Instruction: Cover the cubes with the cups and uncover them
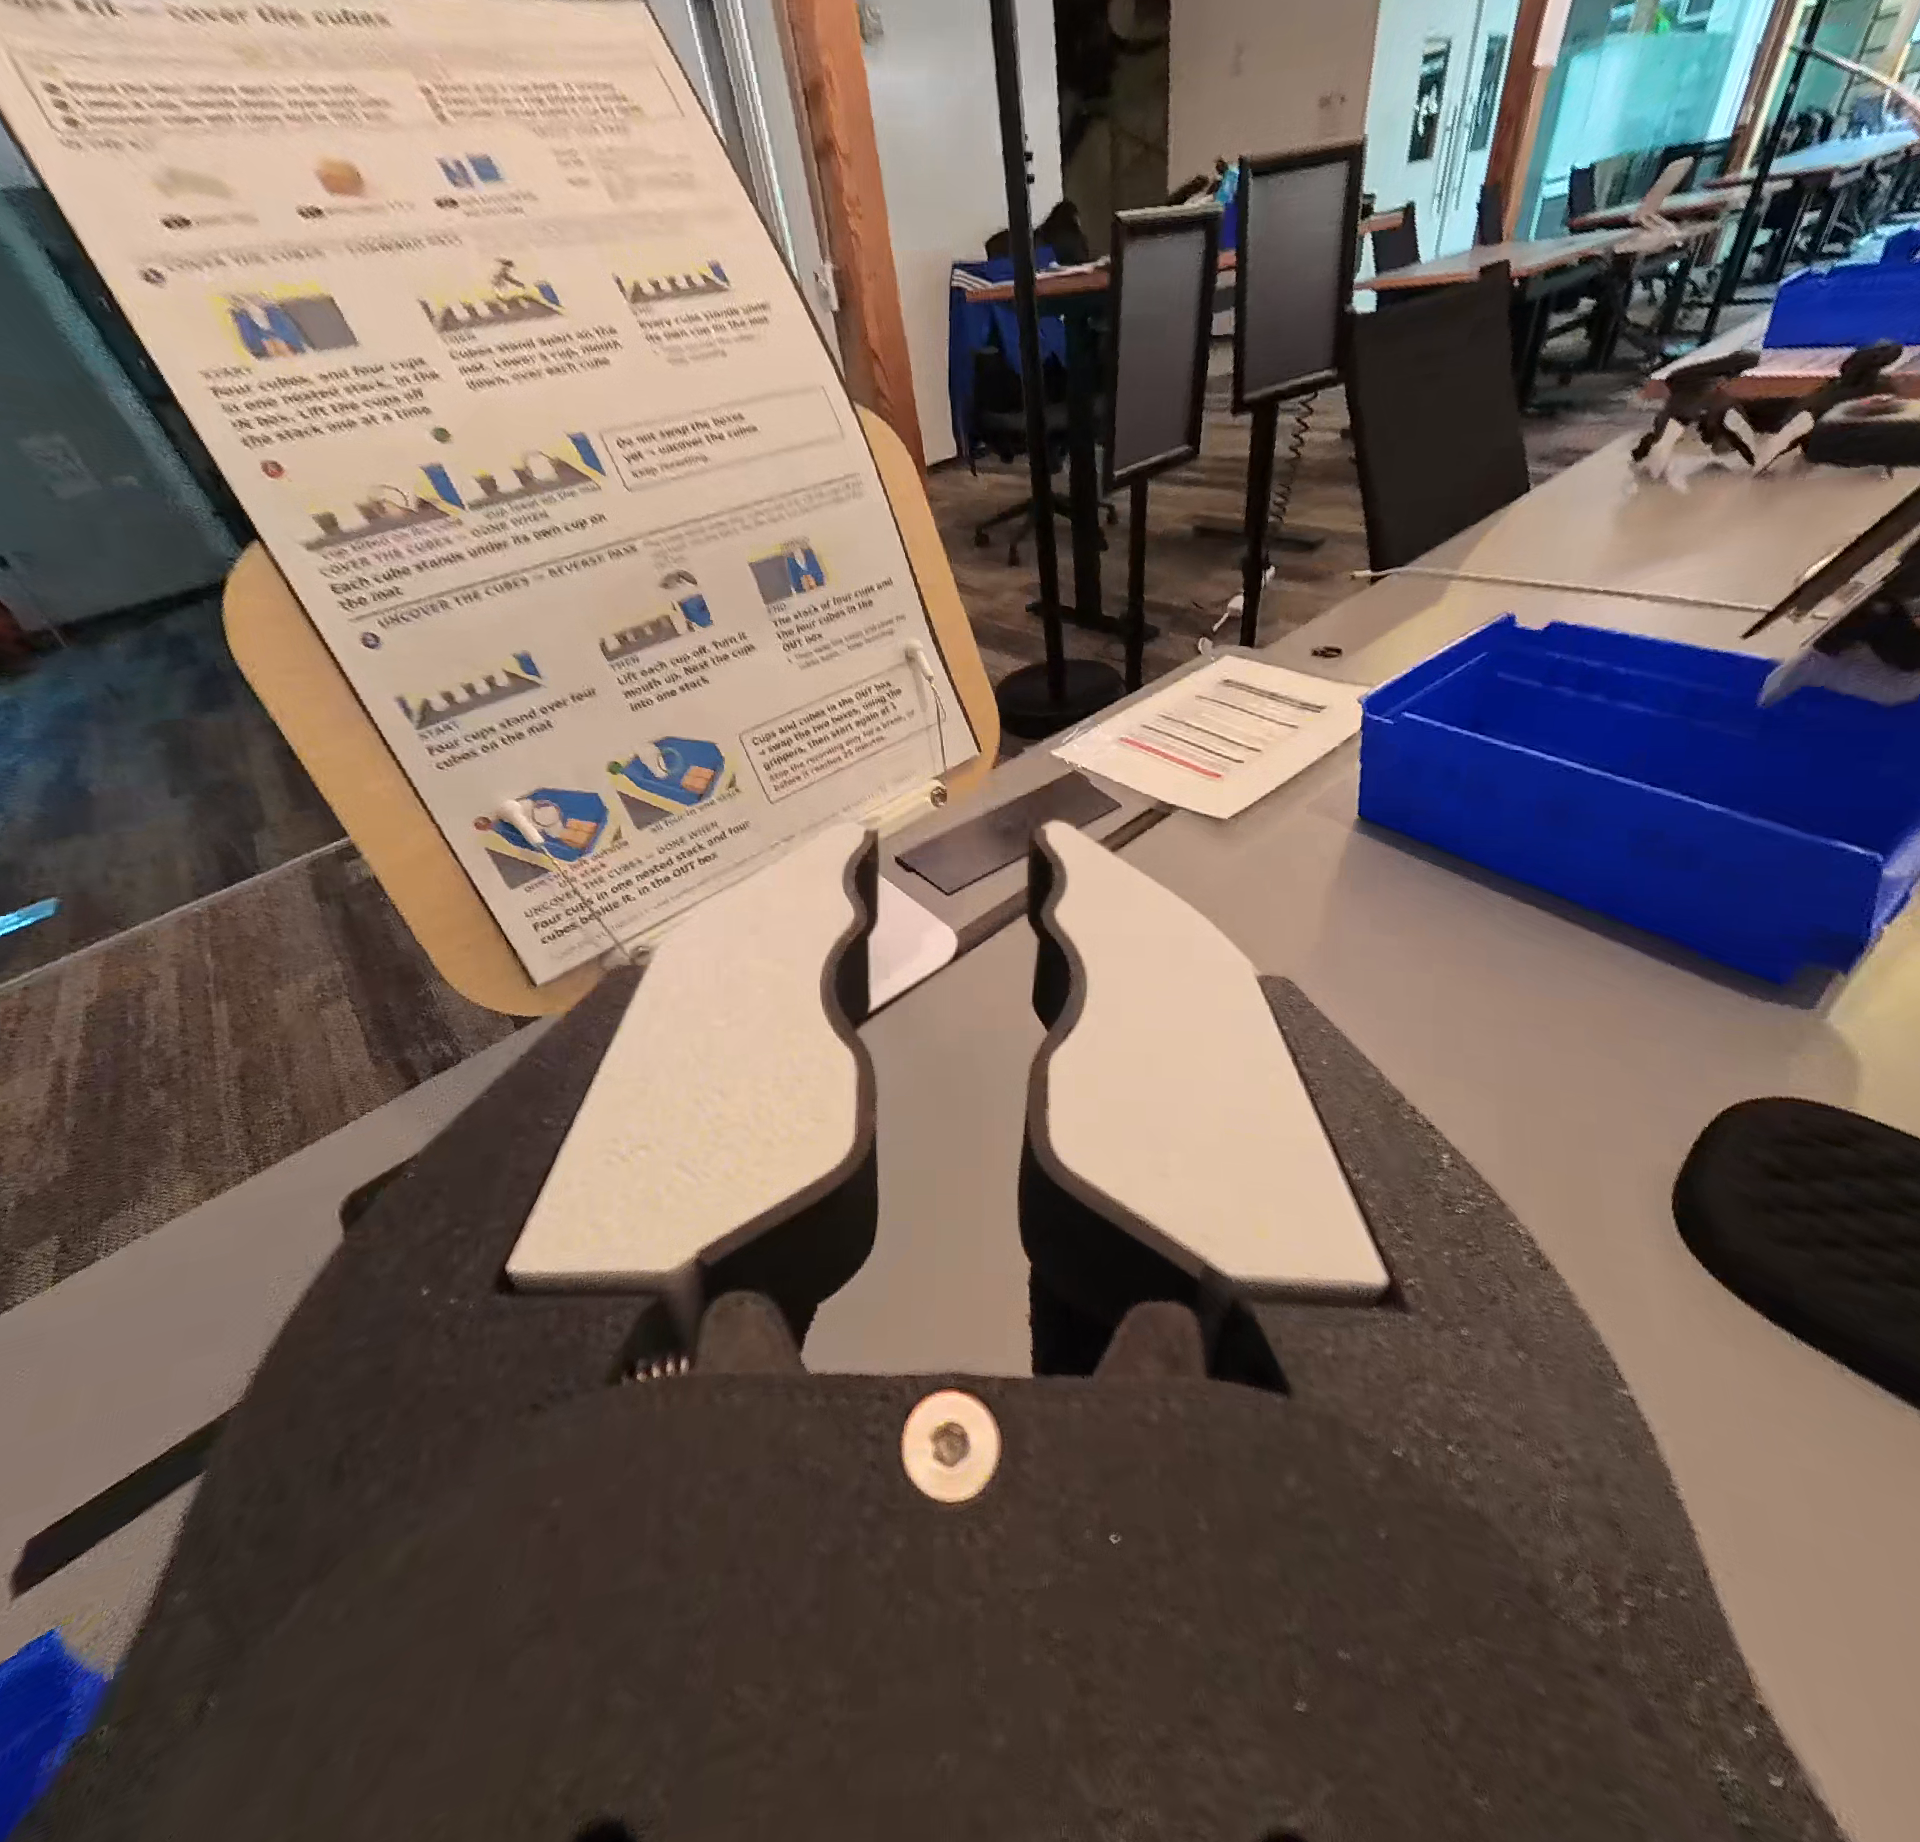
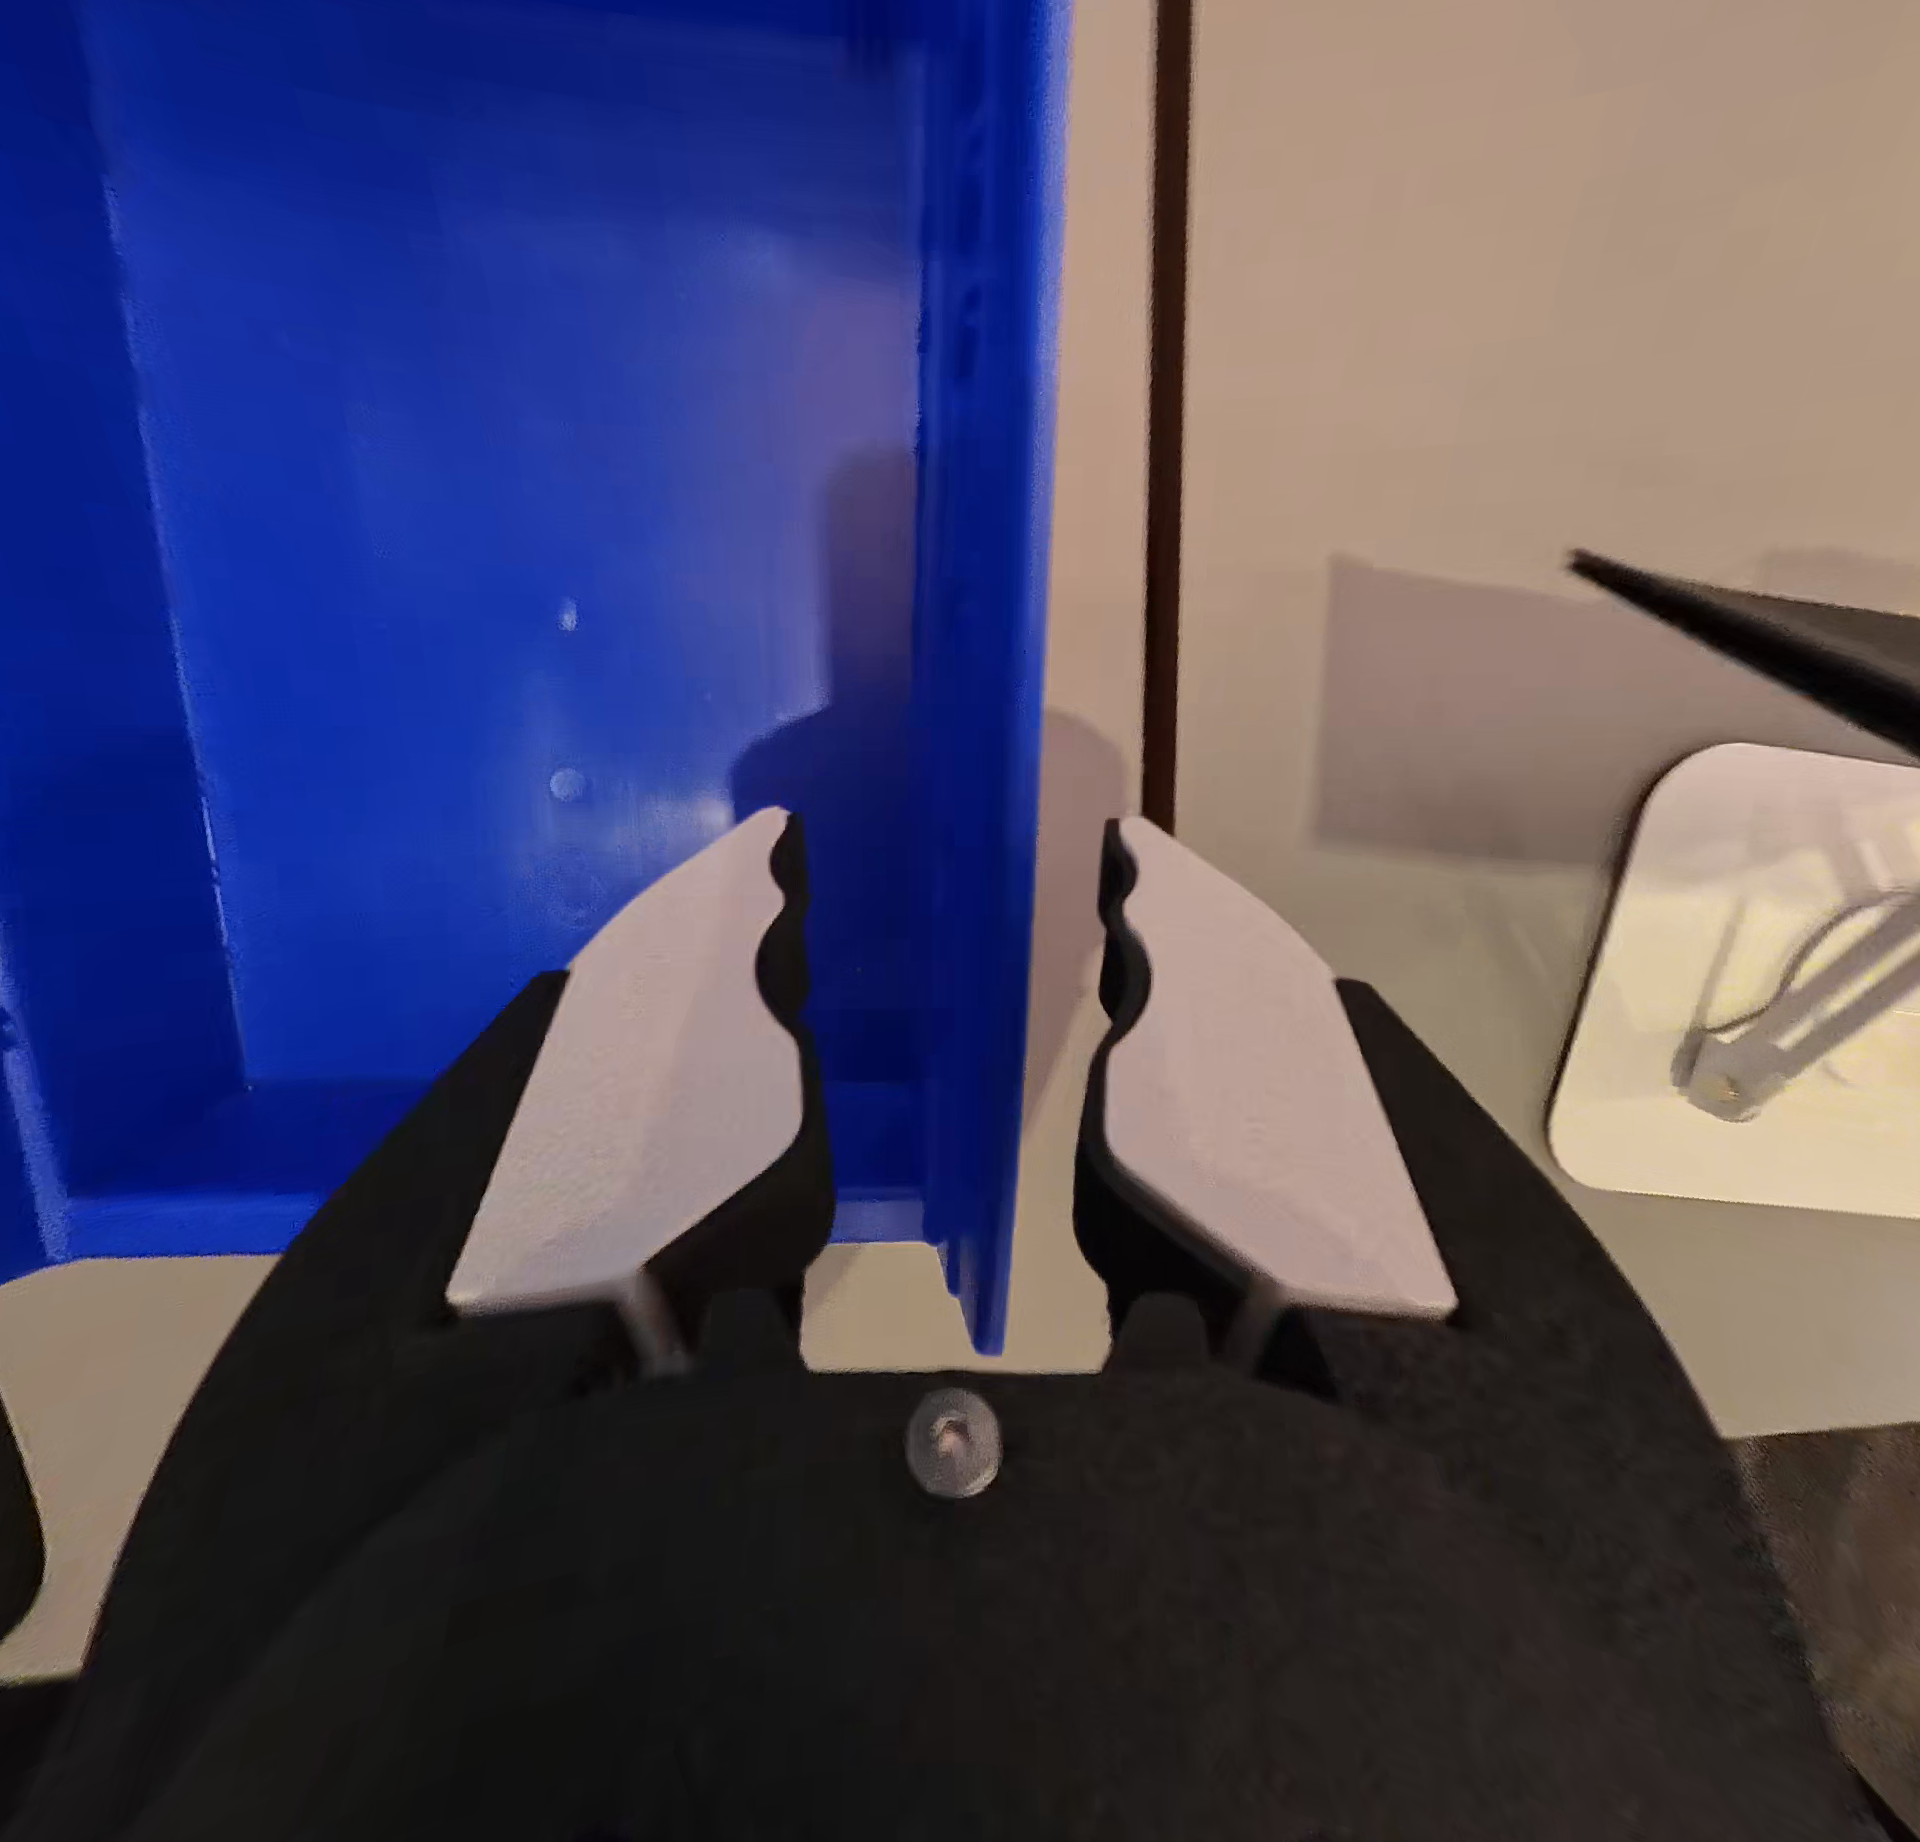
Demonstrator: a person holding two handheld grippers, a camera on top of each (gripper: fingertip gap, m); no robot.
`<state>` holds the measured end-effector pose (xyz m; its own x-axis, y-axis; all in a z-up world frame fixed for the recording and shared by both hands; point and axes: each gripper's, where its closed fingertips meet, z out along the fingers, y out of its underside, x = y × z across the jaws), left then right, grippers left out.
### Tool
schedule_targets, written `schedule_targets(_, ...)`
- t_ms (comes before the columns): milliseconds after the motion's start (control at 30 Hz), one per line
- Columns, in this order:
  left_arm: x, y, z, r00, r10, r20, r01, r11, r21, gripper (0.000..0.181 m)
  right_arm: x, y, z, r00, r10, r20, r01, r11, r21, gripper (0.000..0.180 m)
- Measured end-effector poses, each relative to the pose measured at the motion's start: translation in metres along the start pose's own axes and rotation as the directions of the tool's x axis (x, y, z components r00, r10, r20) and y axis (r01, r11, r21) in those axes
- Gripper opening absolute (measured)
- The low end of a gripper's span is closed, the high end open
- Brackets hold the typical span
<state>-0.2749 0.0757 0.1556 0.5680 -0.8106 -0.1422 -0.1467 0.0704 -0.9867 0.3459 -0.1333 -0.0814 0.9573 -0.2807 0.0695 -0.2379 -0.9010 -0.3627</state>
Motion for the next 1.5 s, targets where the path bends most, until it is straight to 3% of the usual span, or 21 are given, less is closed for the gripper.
schedule_targets(167, 0.000, 0.010, 0.003, 1.000, 0.008, 0.000, -0.008, 0.999, -0.032, 0.026, 0.006, 0.011, 0.025, 0.998, -0.016, -0.057, 0.010, 0.994, -0.110, 0.019)
schedule_targets(367, -0.004, 0.021, 0.003, 1.000, 0.012, 0.016, -0.011, 0.998, -0.065, 0.027, 0.002, 0.018, 0.024, 0.995, 0.043, 0.095, -0.033, 0.994, -0.100, 0.008)
schedule_targets(833, -0.008, 0.016, -0.009, 0.999, 0.009, 0.039, -0.007, 0.999, -0.041, 0.027, 0.031, 0.019, 0.024, 0.996, -0.093, -0.008, 0.093, 0.995, -0.028, 0.017)
schedule_targets(967, -0.014, 0.022, -0.008, 0.998, -0.007, 0.067, 0.010, 0.999, -0.050, 0.031, 0.037, -0.012, -0.016, 0.978, -0.093, -0.186, 0.131, 0.970, 0.205, 0.021)
schedule_targets(1067, -0.030, 0.028, -0.004, 0.984, -0.063, 0.165, 0.075, 0.995, -0.063, 0.047, 0.014, -0.059, -0.084, 0.953, -0.034, -0.302, 0.196, 0.827, 0.526, 0.034)
schedule_targets(1133, -0.041, 0.030, 0.000, 0.968, -0.079, 0.237, 0.092, 0.995, -0.043, 0.058, -0.028, -0.088, -0.139, 0.934, -0.036, -0.356, 0.295, 0.642, 0.708, 0.041)
schedule_targets(1233, -0.047, 0.031, 0.009, 0.951, -0.056, 0.305, 0.059, 0.998, 0.000, 0.060, -0.121, -0.119, -0.200, 0.957, -0.109, -0.268, 0.289, 0.336, 0.896, 0.072)
schedule_targets(1267, -0.047, 0.034, 0.012, 0.947, -0.038, 0.320, 0.042, 0.999, -0.005, 0.059, -0.155, -0.125, -0.212, 0.957, -0.171, -0.236, 0.274, 0.250, 0.929, 0.073)
schedule_targets(1300, -0.048, 0.038, 0.016, 0.942, -0.019, 0.335, 0.026, 1.000, -0.015, 0.059, -0.187, -0.130, -0.216, 0.950, -0.237, -0.204, 0.255, 0.211, 0.944, 0.069)
schedule_targets(1367, -0.050, 0.045, 0.022, 0.927, 0.011, 0.375, 0.003, 0.999, -0.038, 0.059, -0.250, -0.138, -0.211, 0.921, -0.375, -0.105, 0.204, 0.236, 0.950, 0.067)
schedule_targets(1400, -0.051, 0.049, 0.024, 0.921, 0.019, 0.390, -0.001, 0.999, -0.045, 0.059, -0.279, -0.141, -0.212, 0.901, -0.429, -0.063, 0.175, 0.228, 0.958, 0.056)
schedule_targets(1500, -0.049, 0.057, 0.033, 0.920, 0.000, 0.393, 0.019, 0.999, -0.045, 0.059, -0.344, -0.151, -0.233, 0.869, -0.495, -0.024, 0.074, 0.080, 0.994, 0.024)
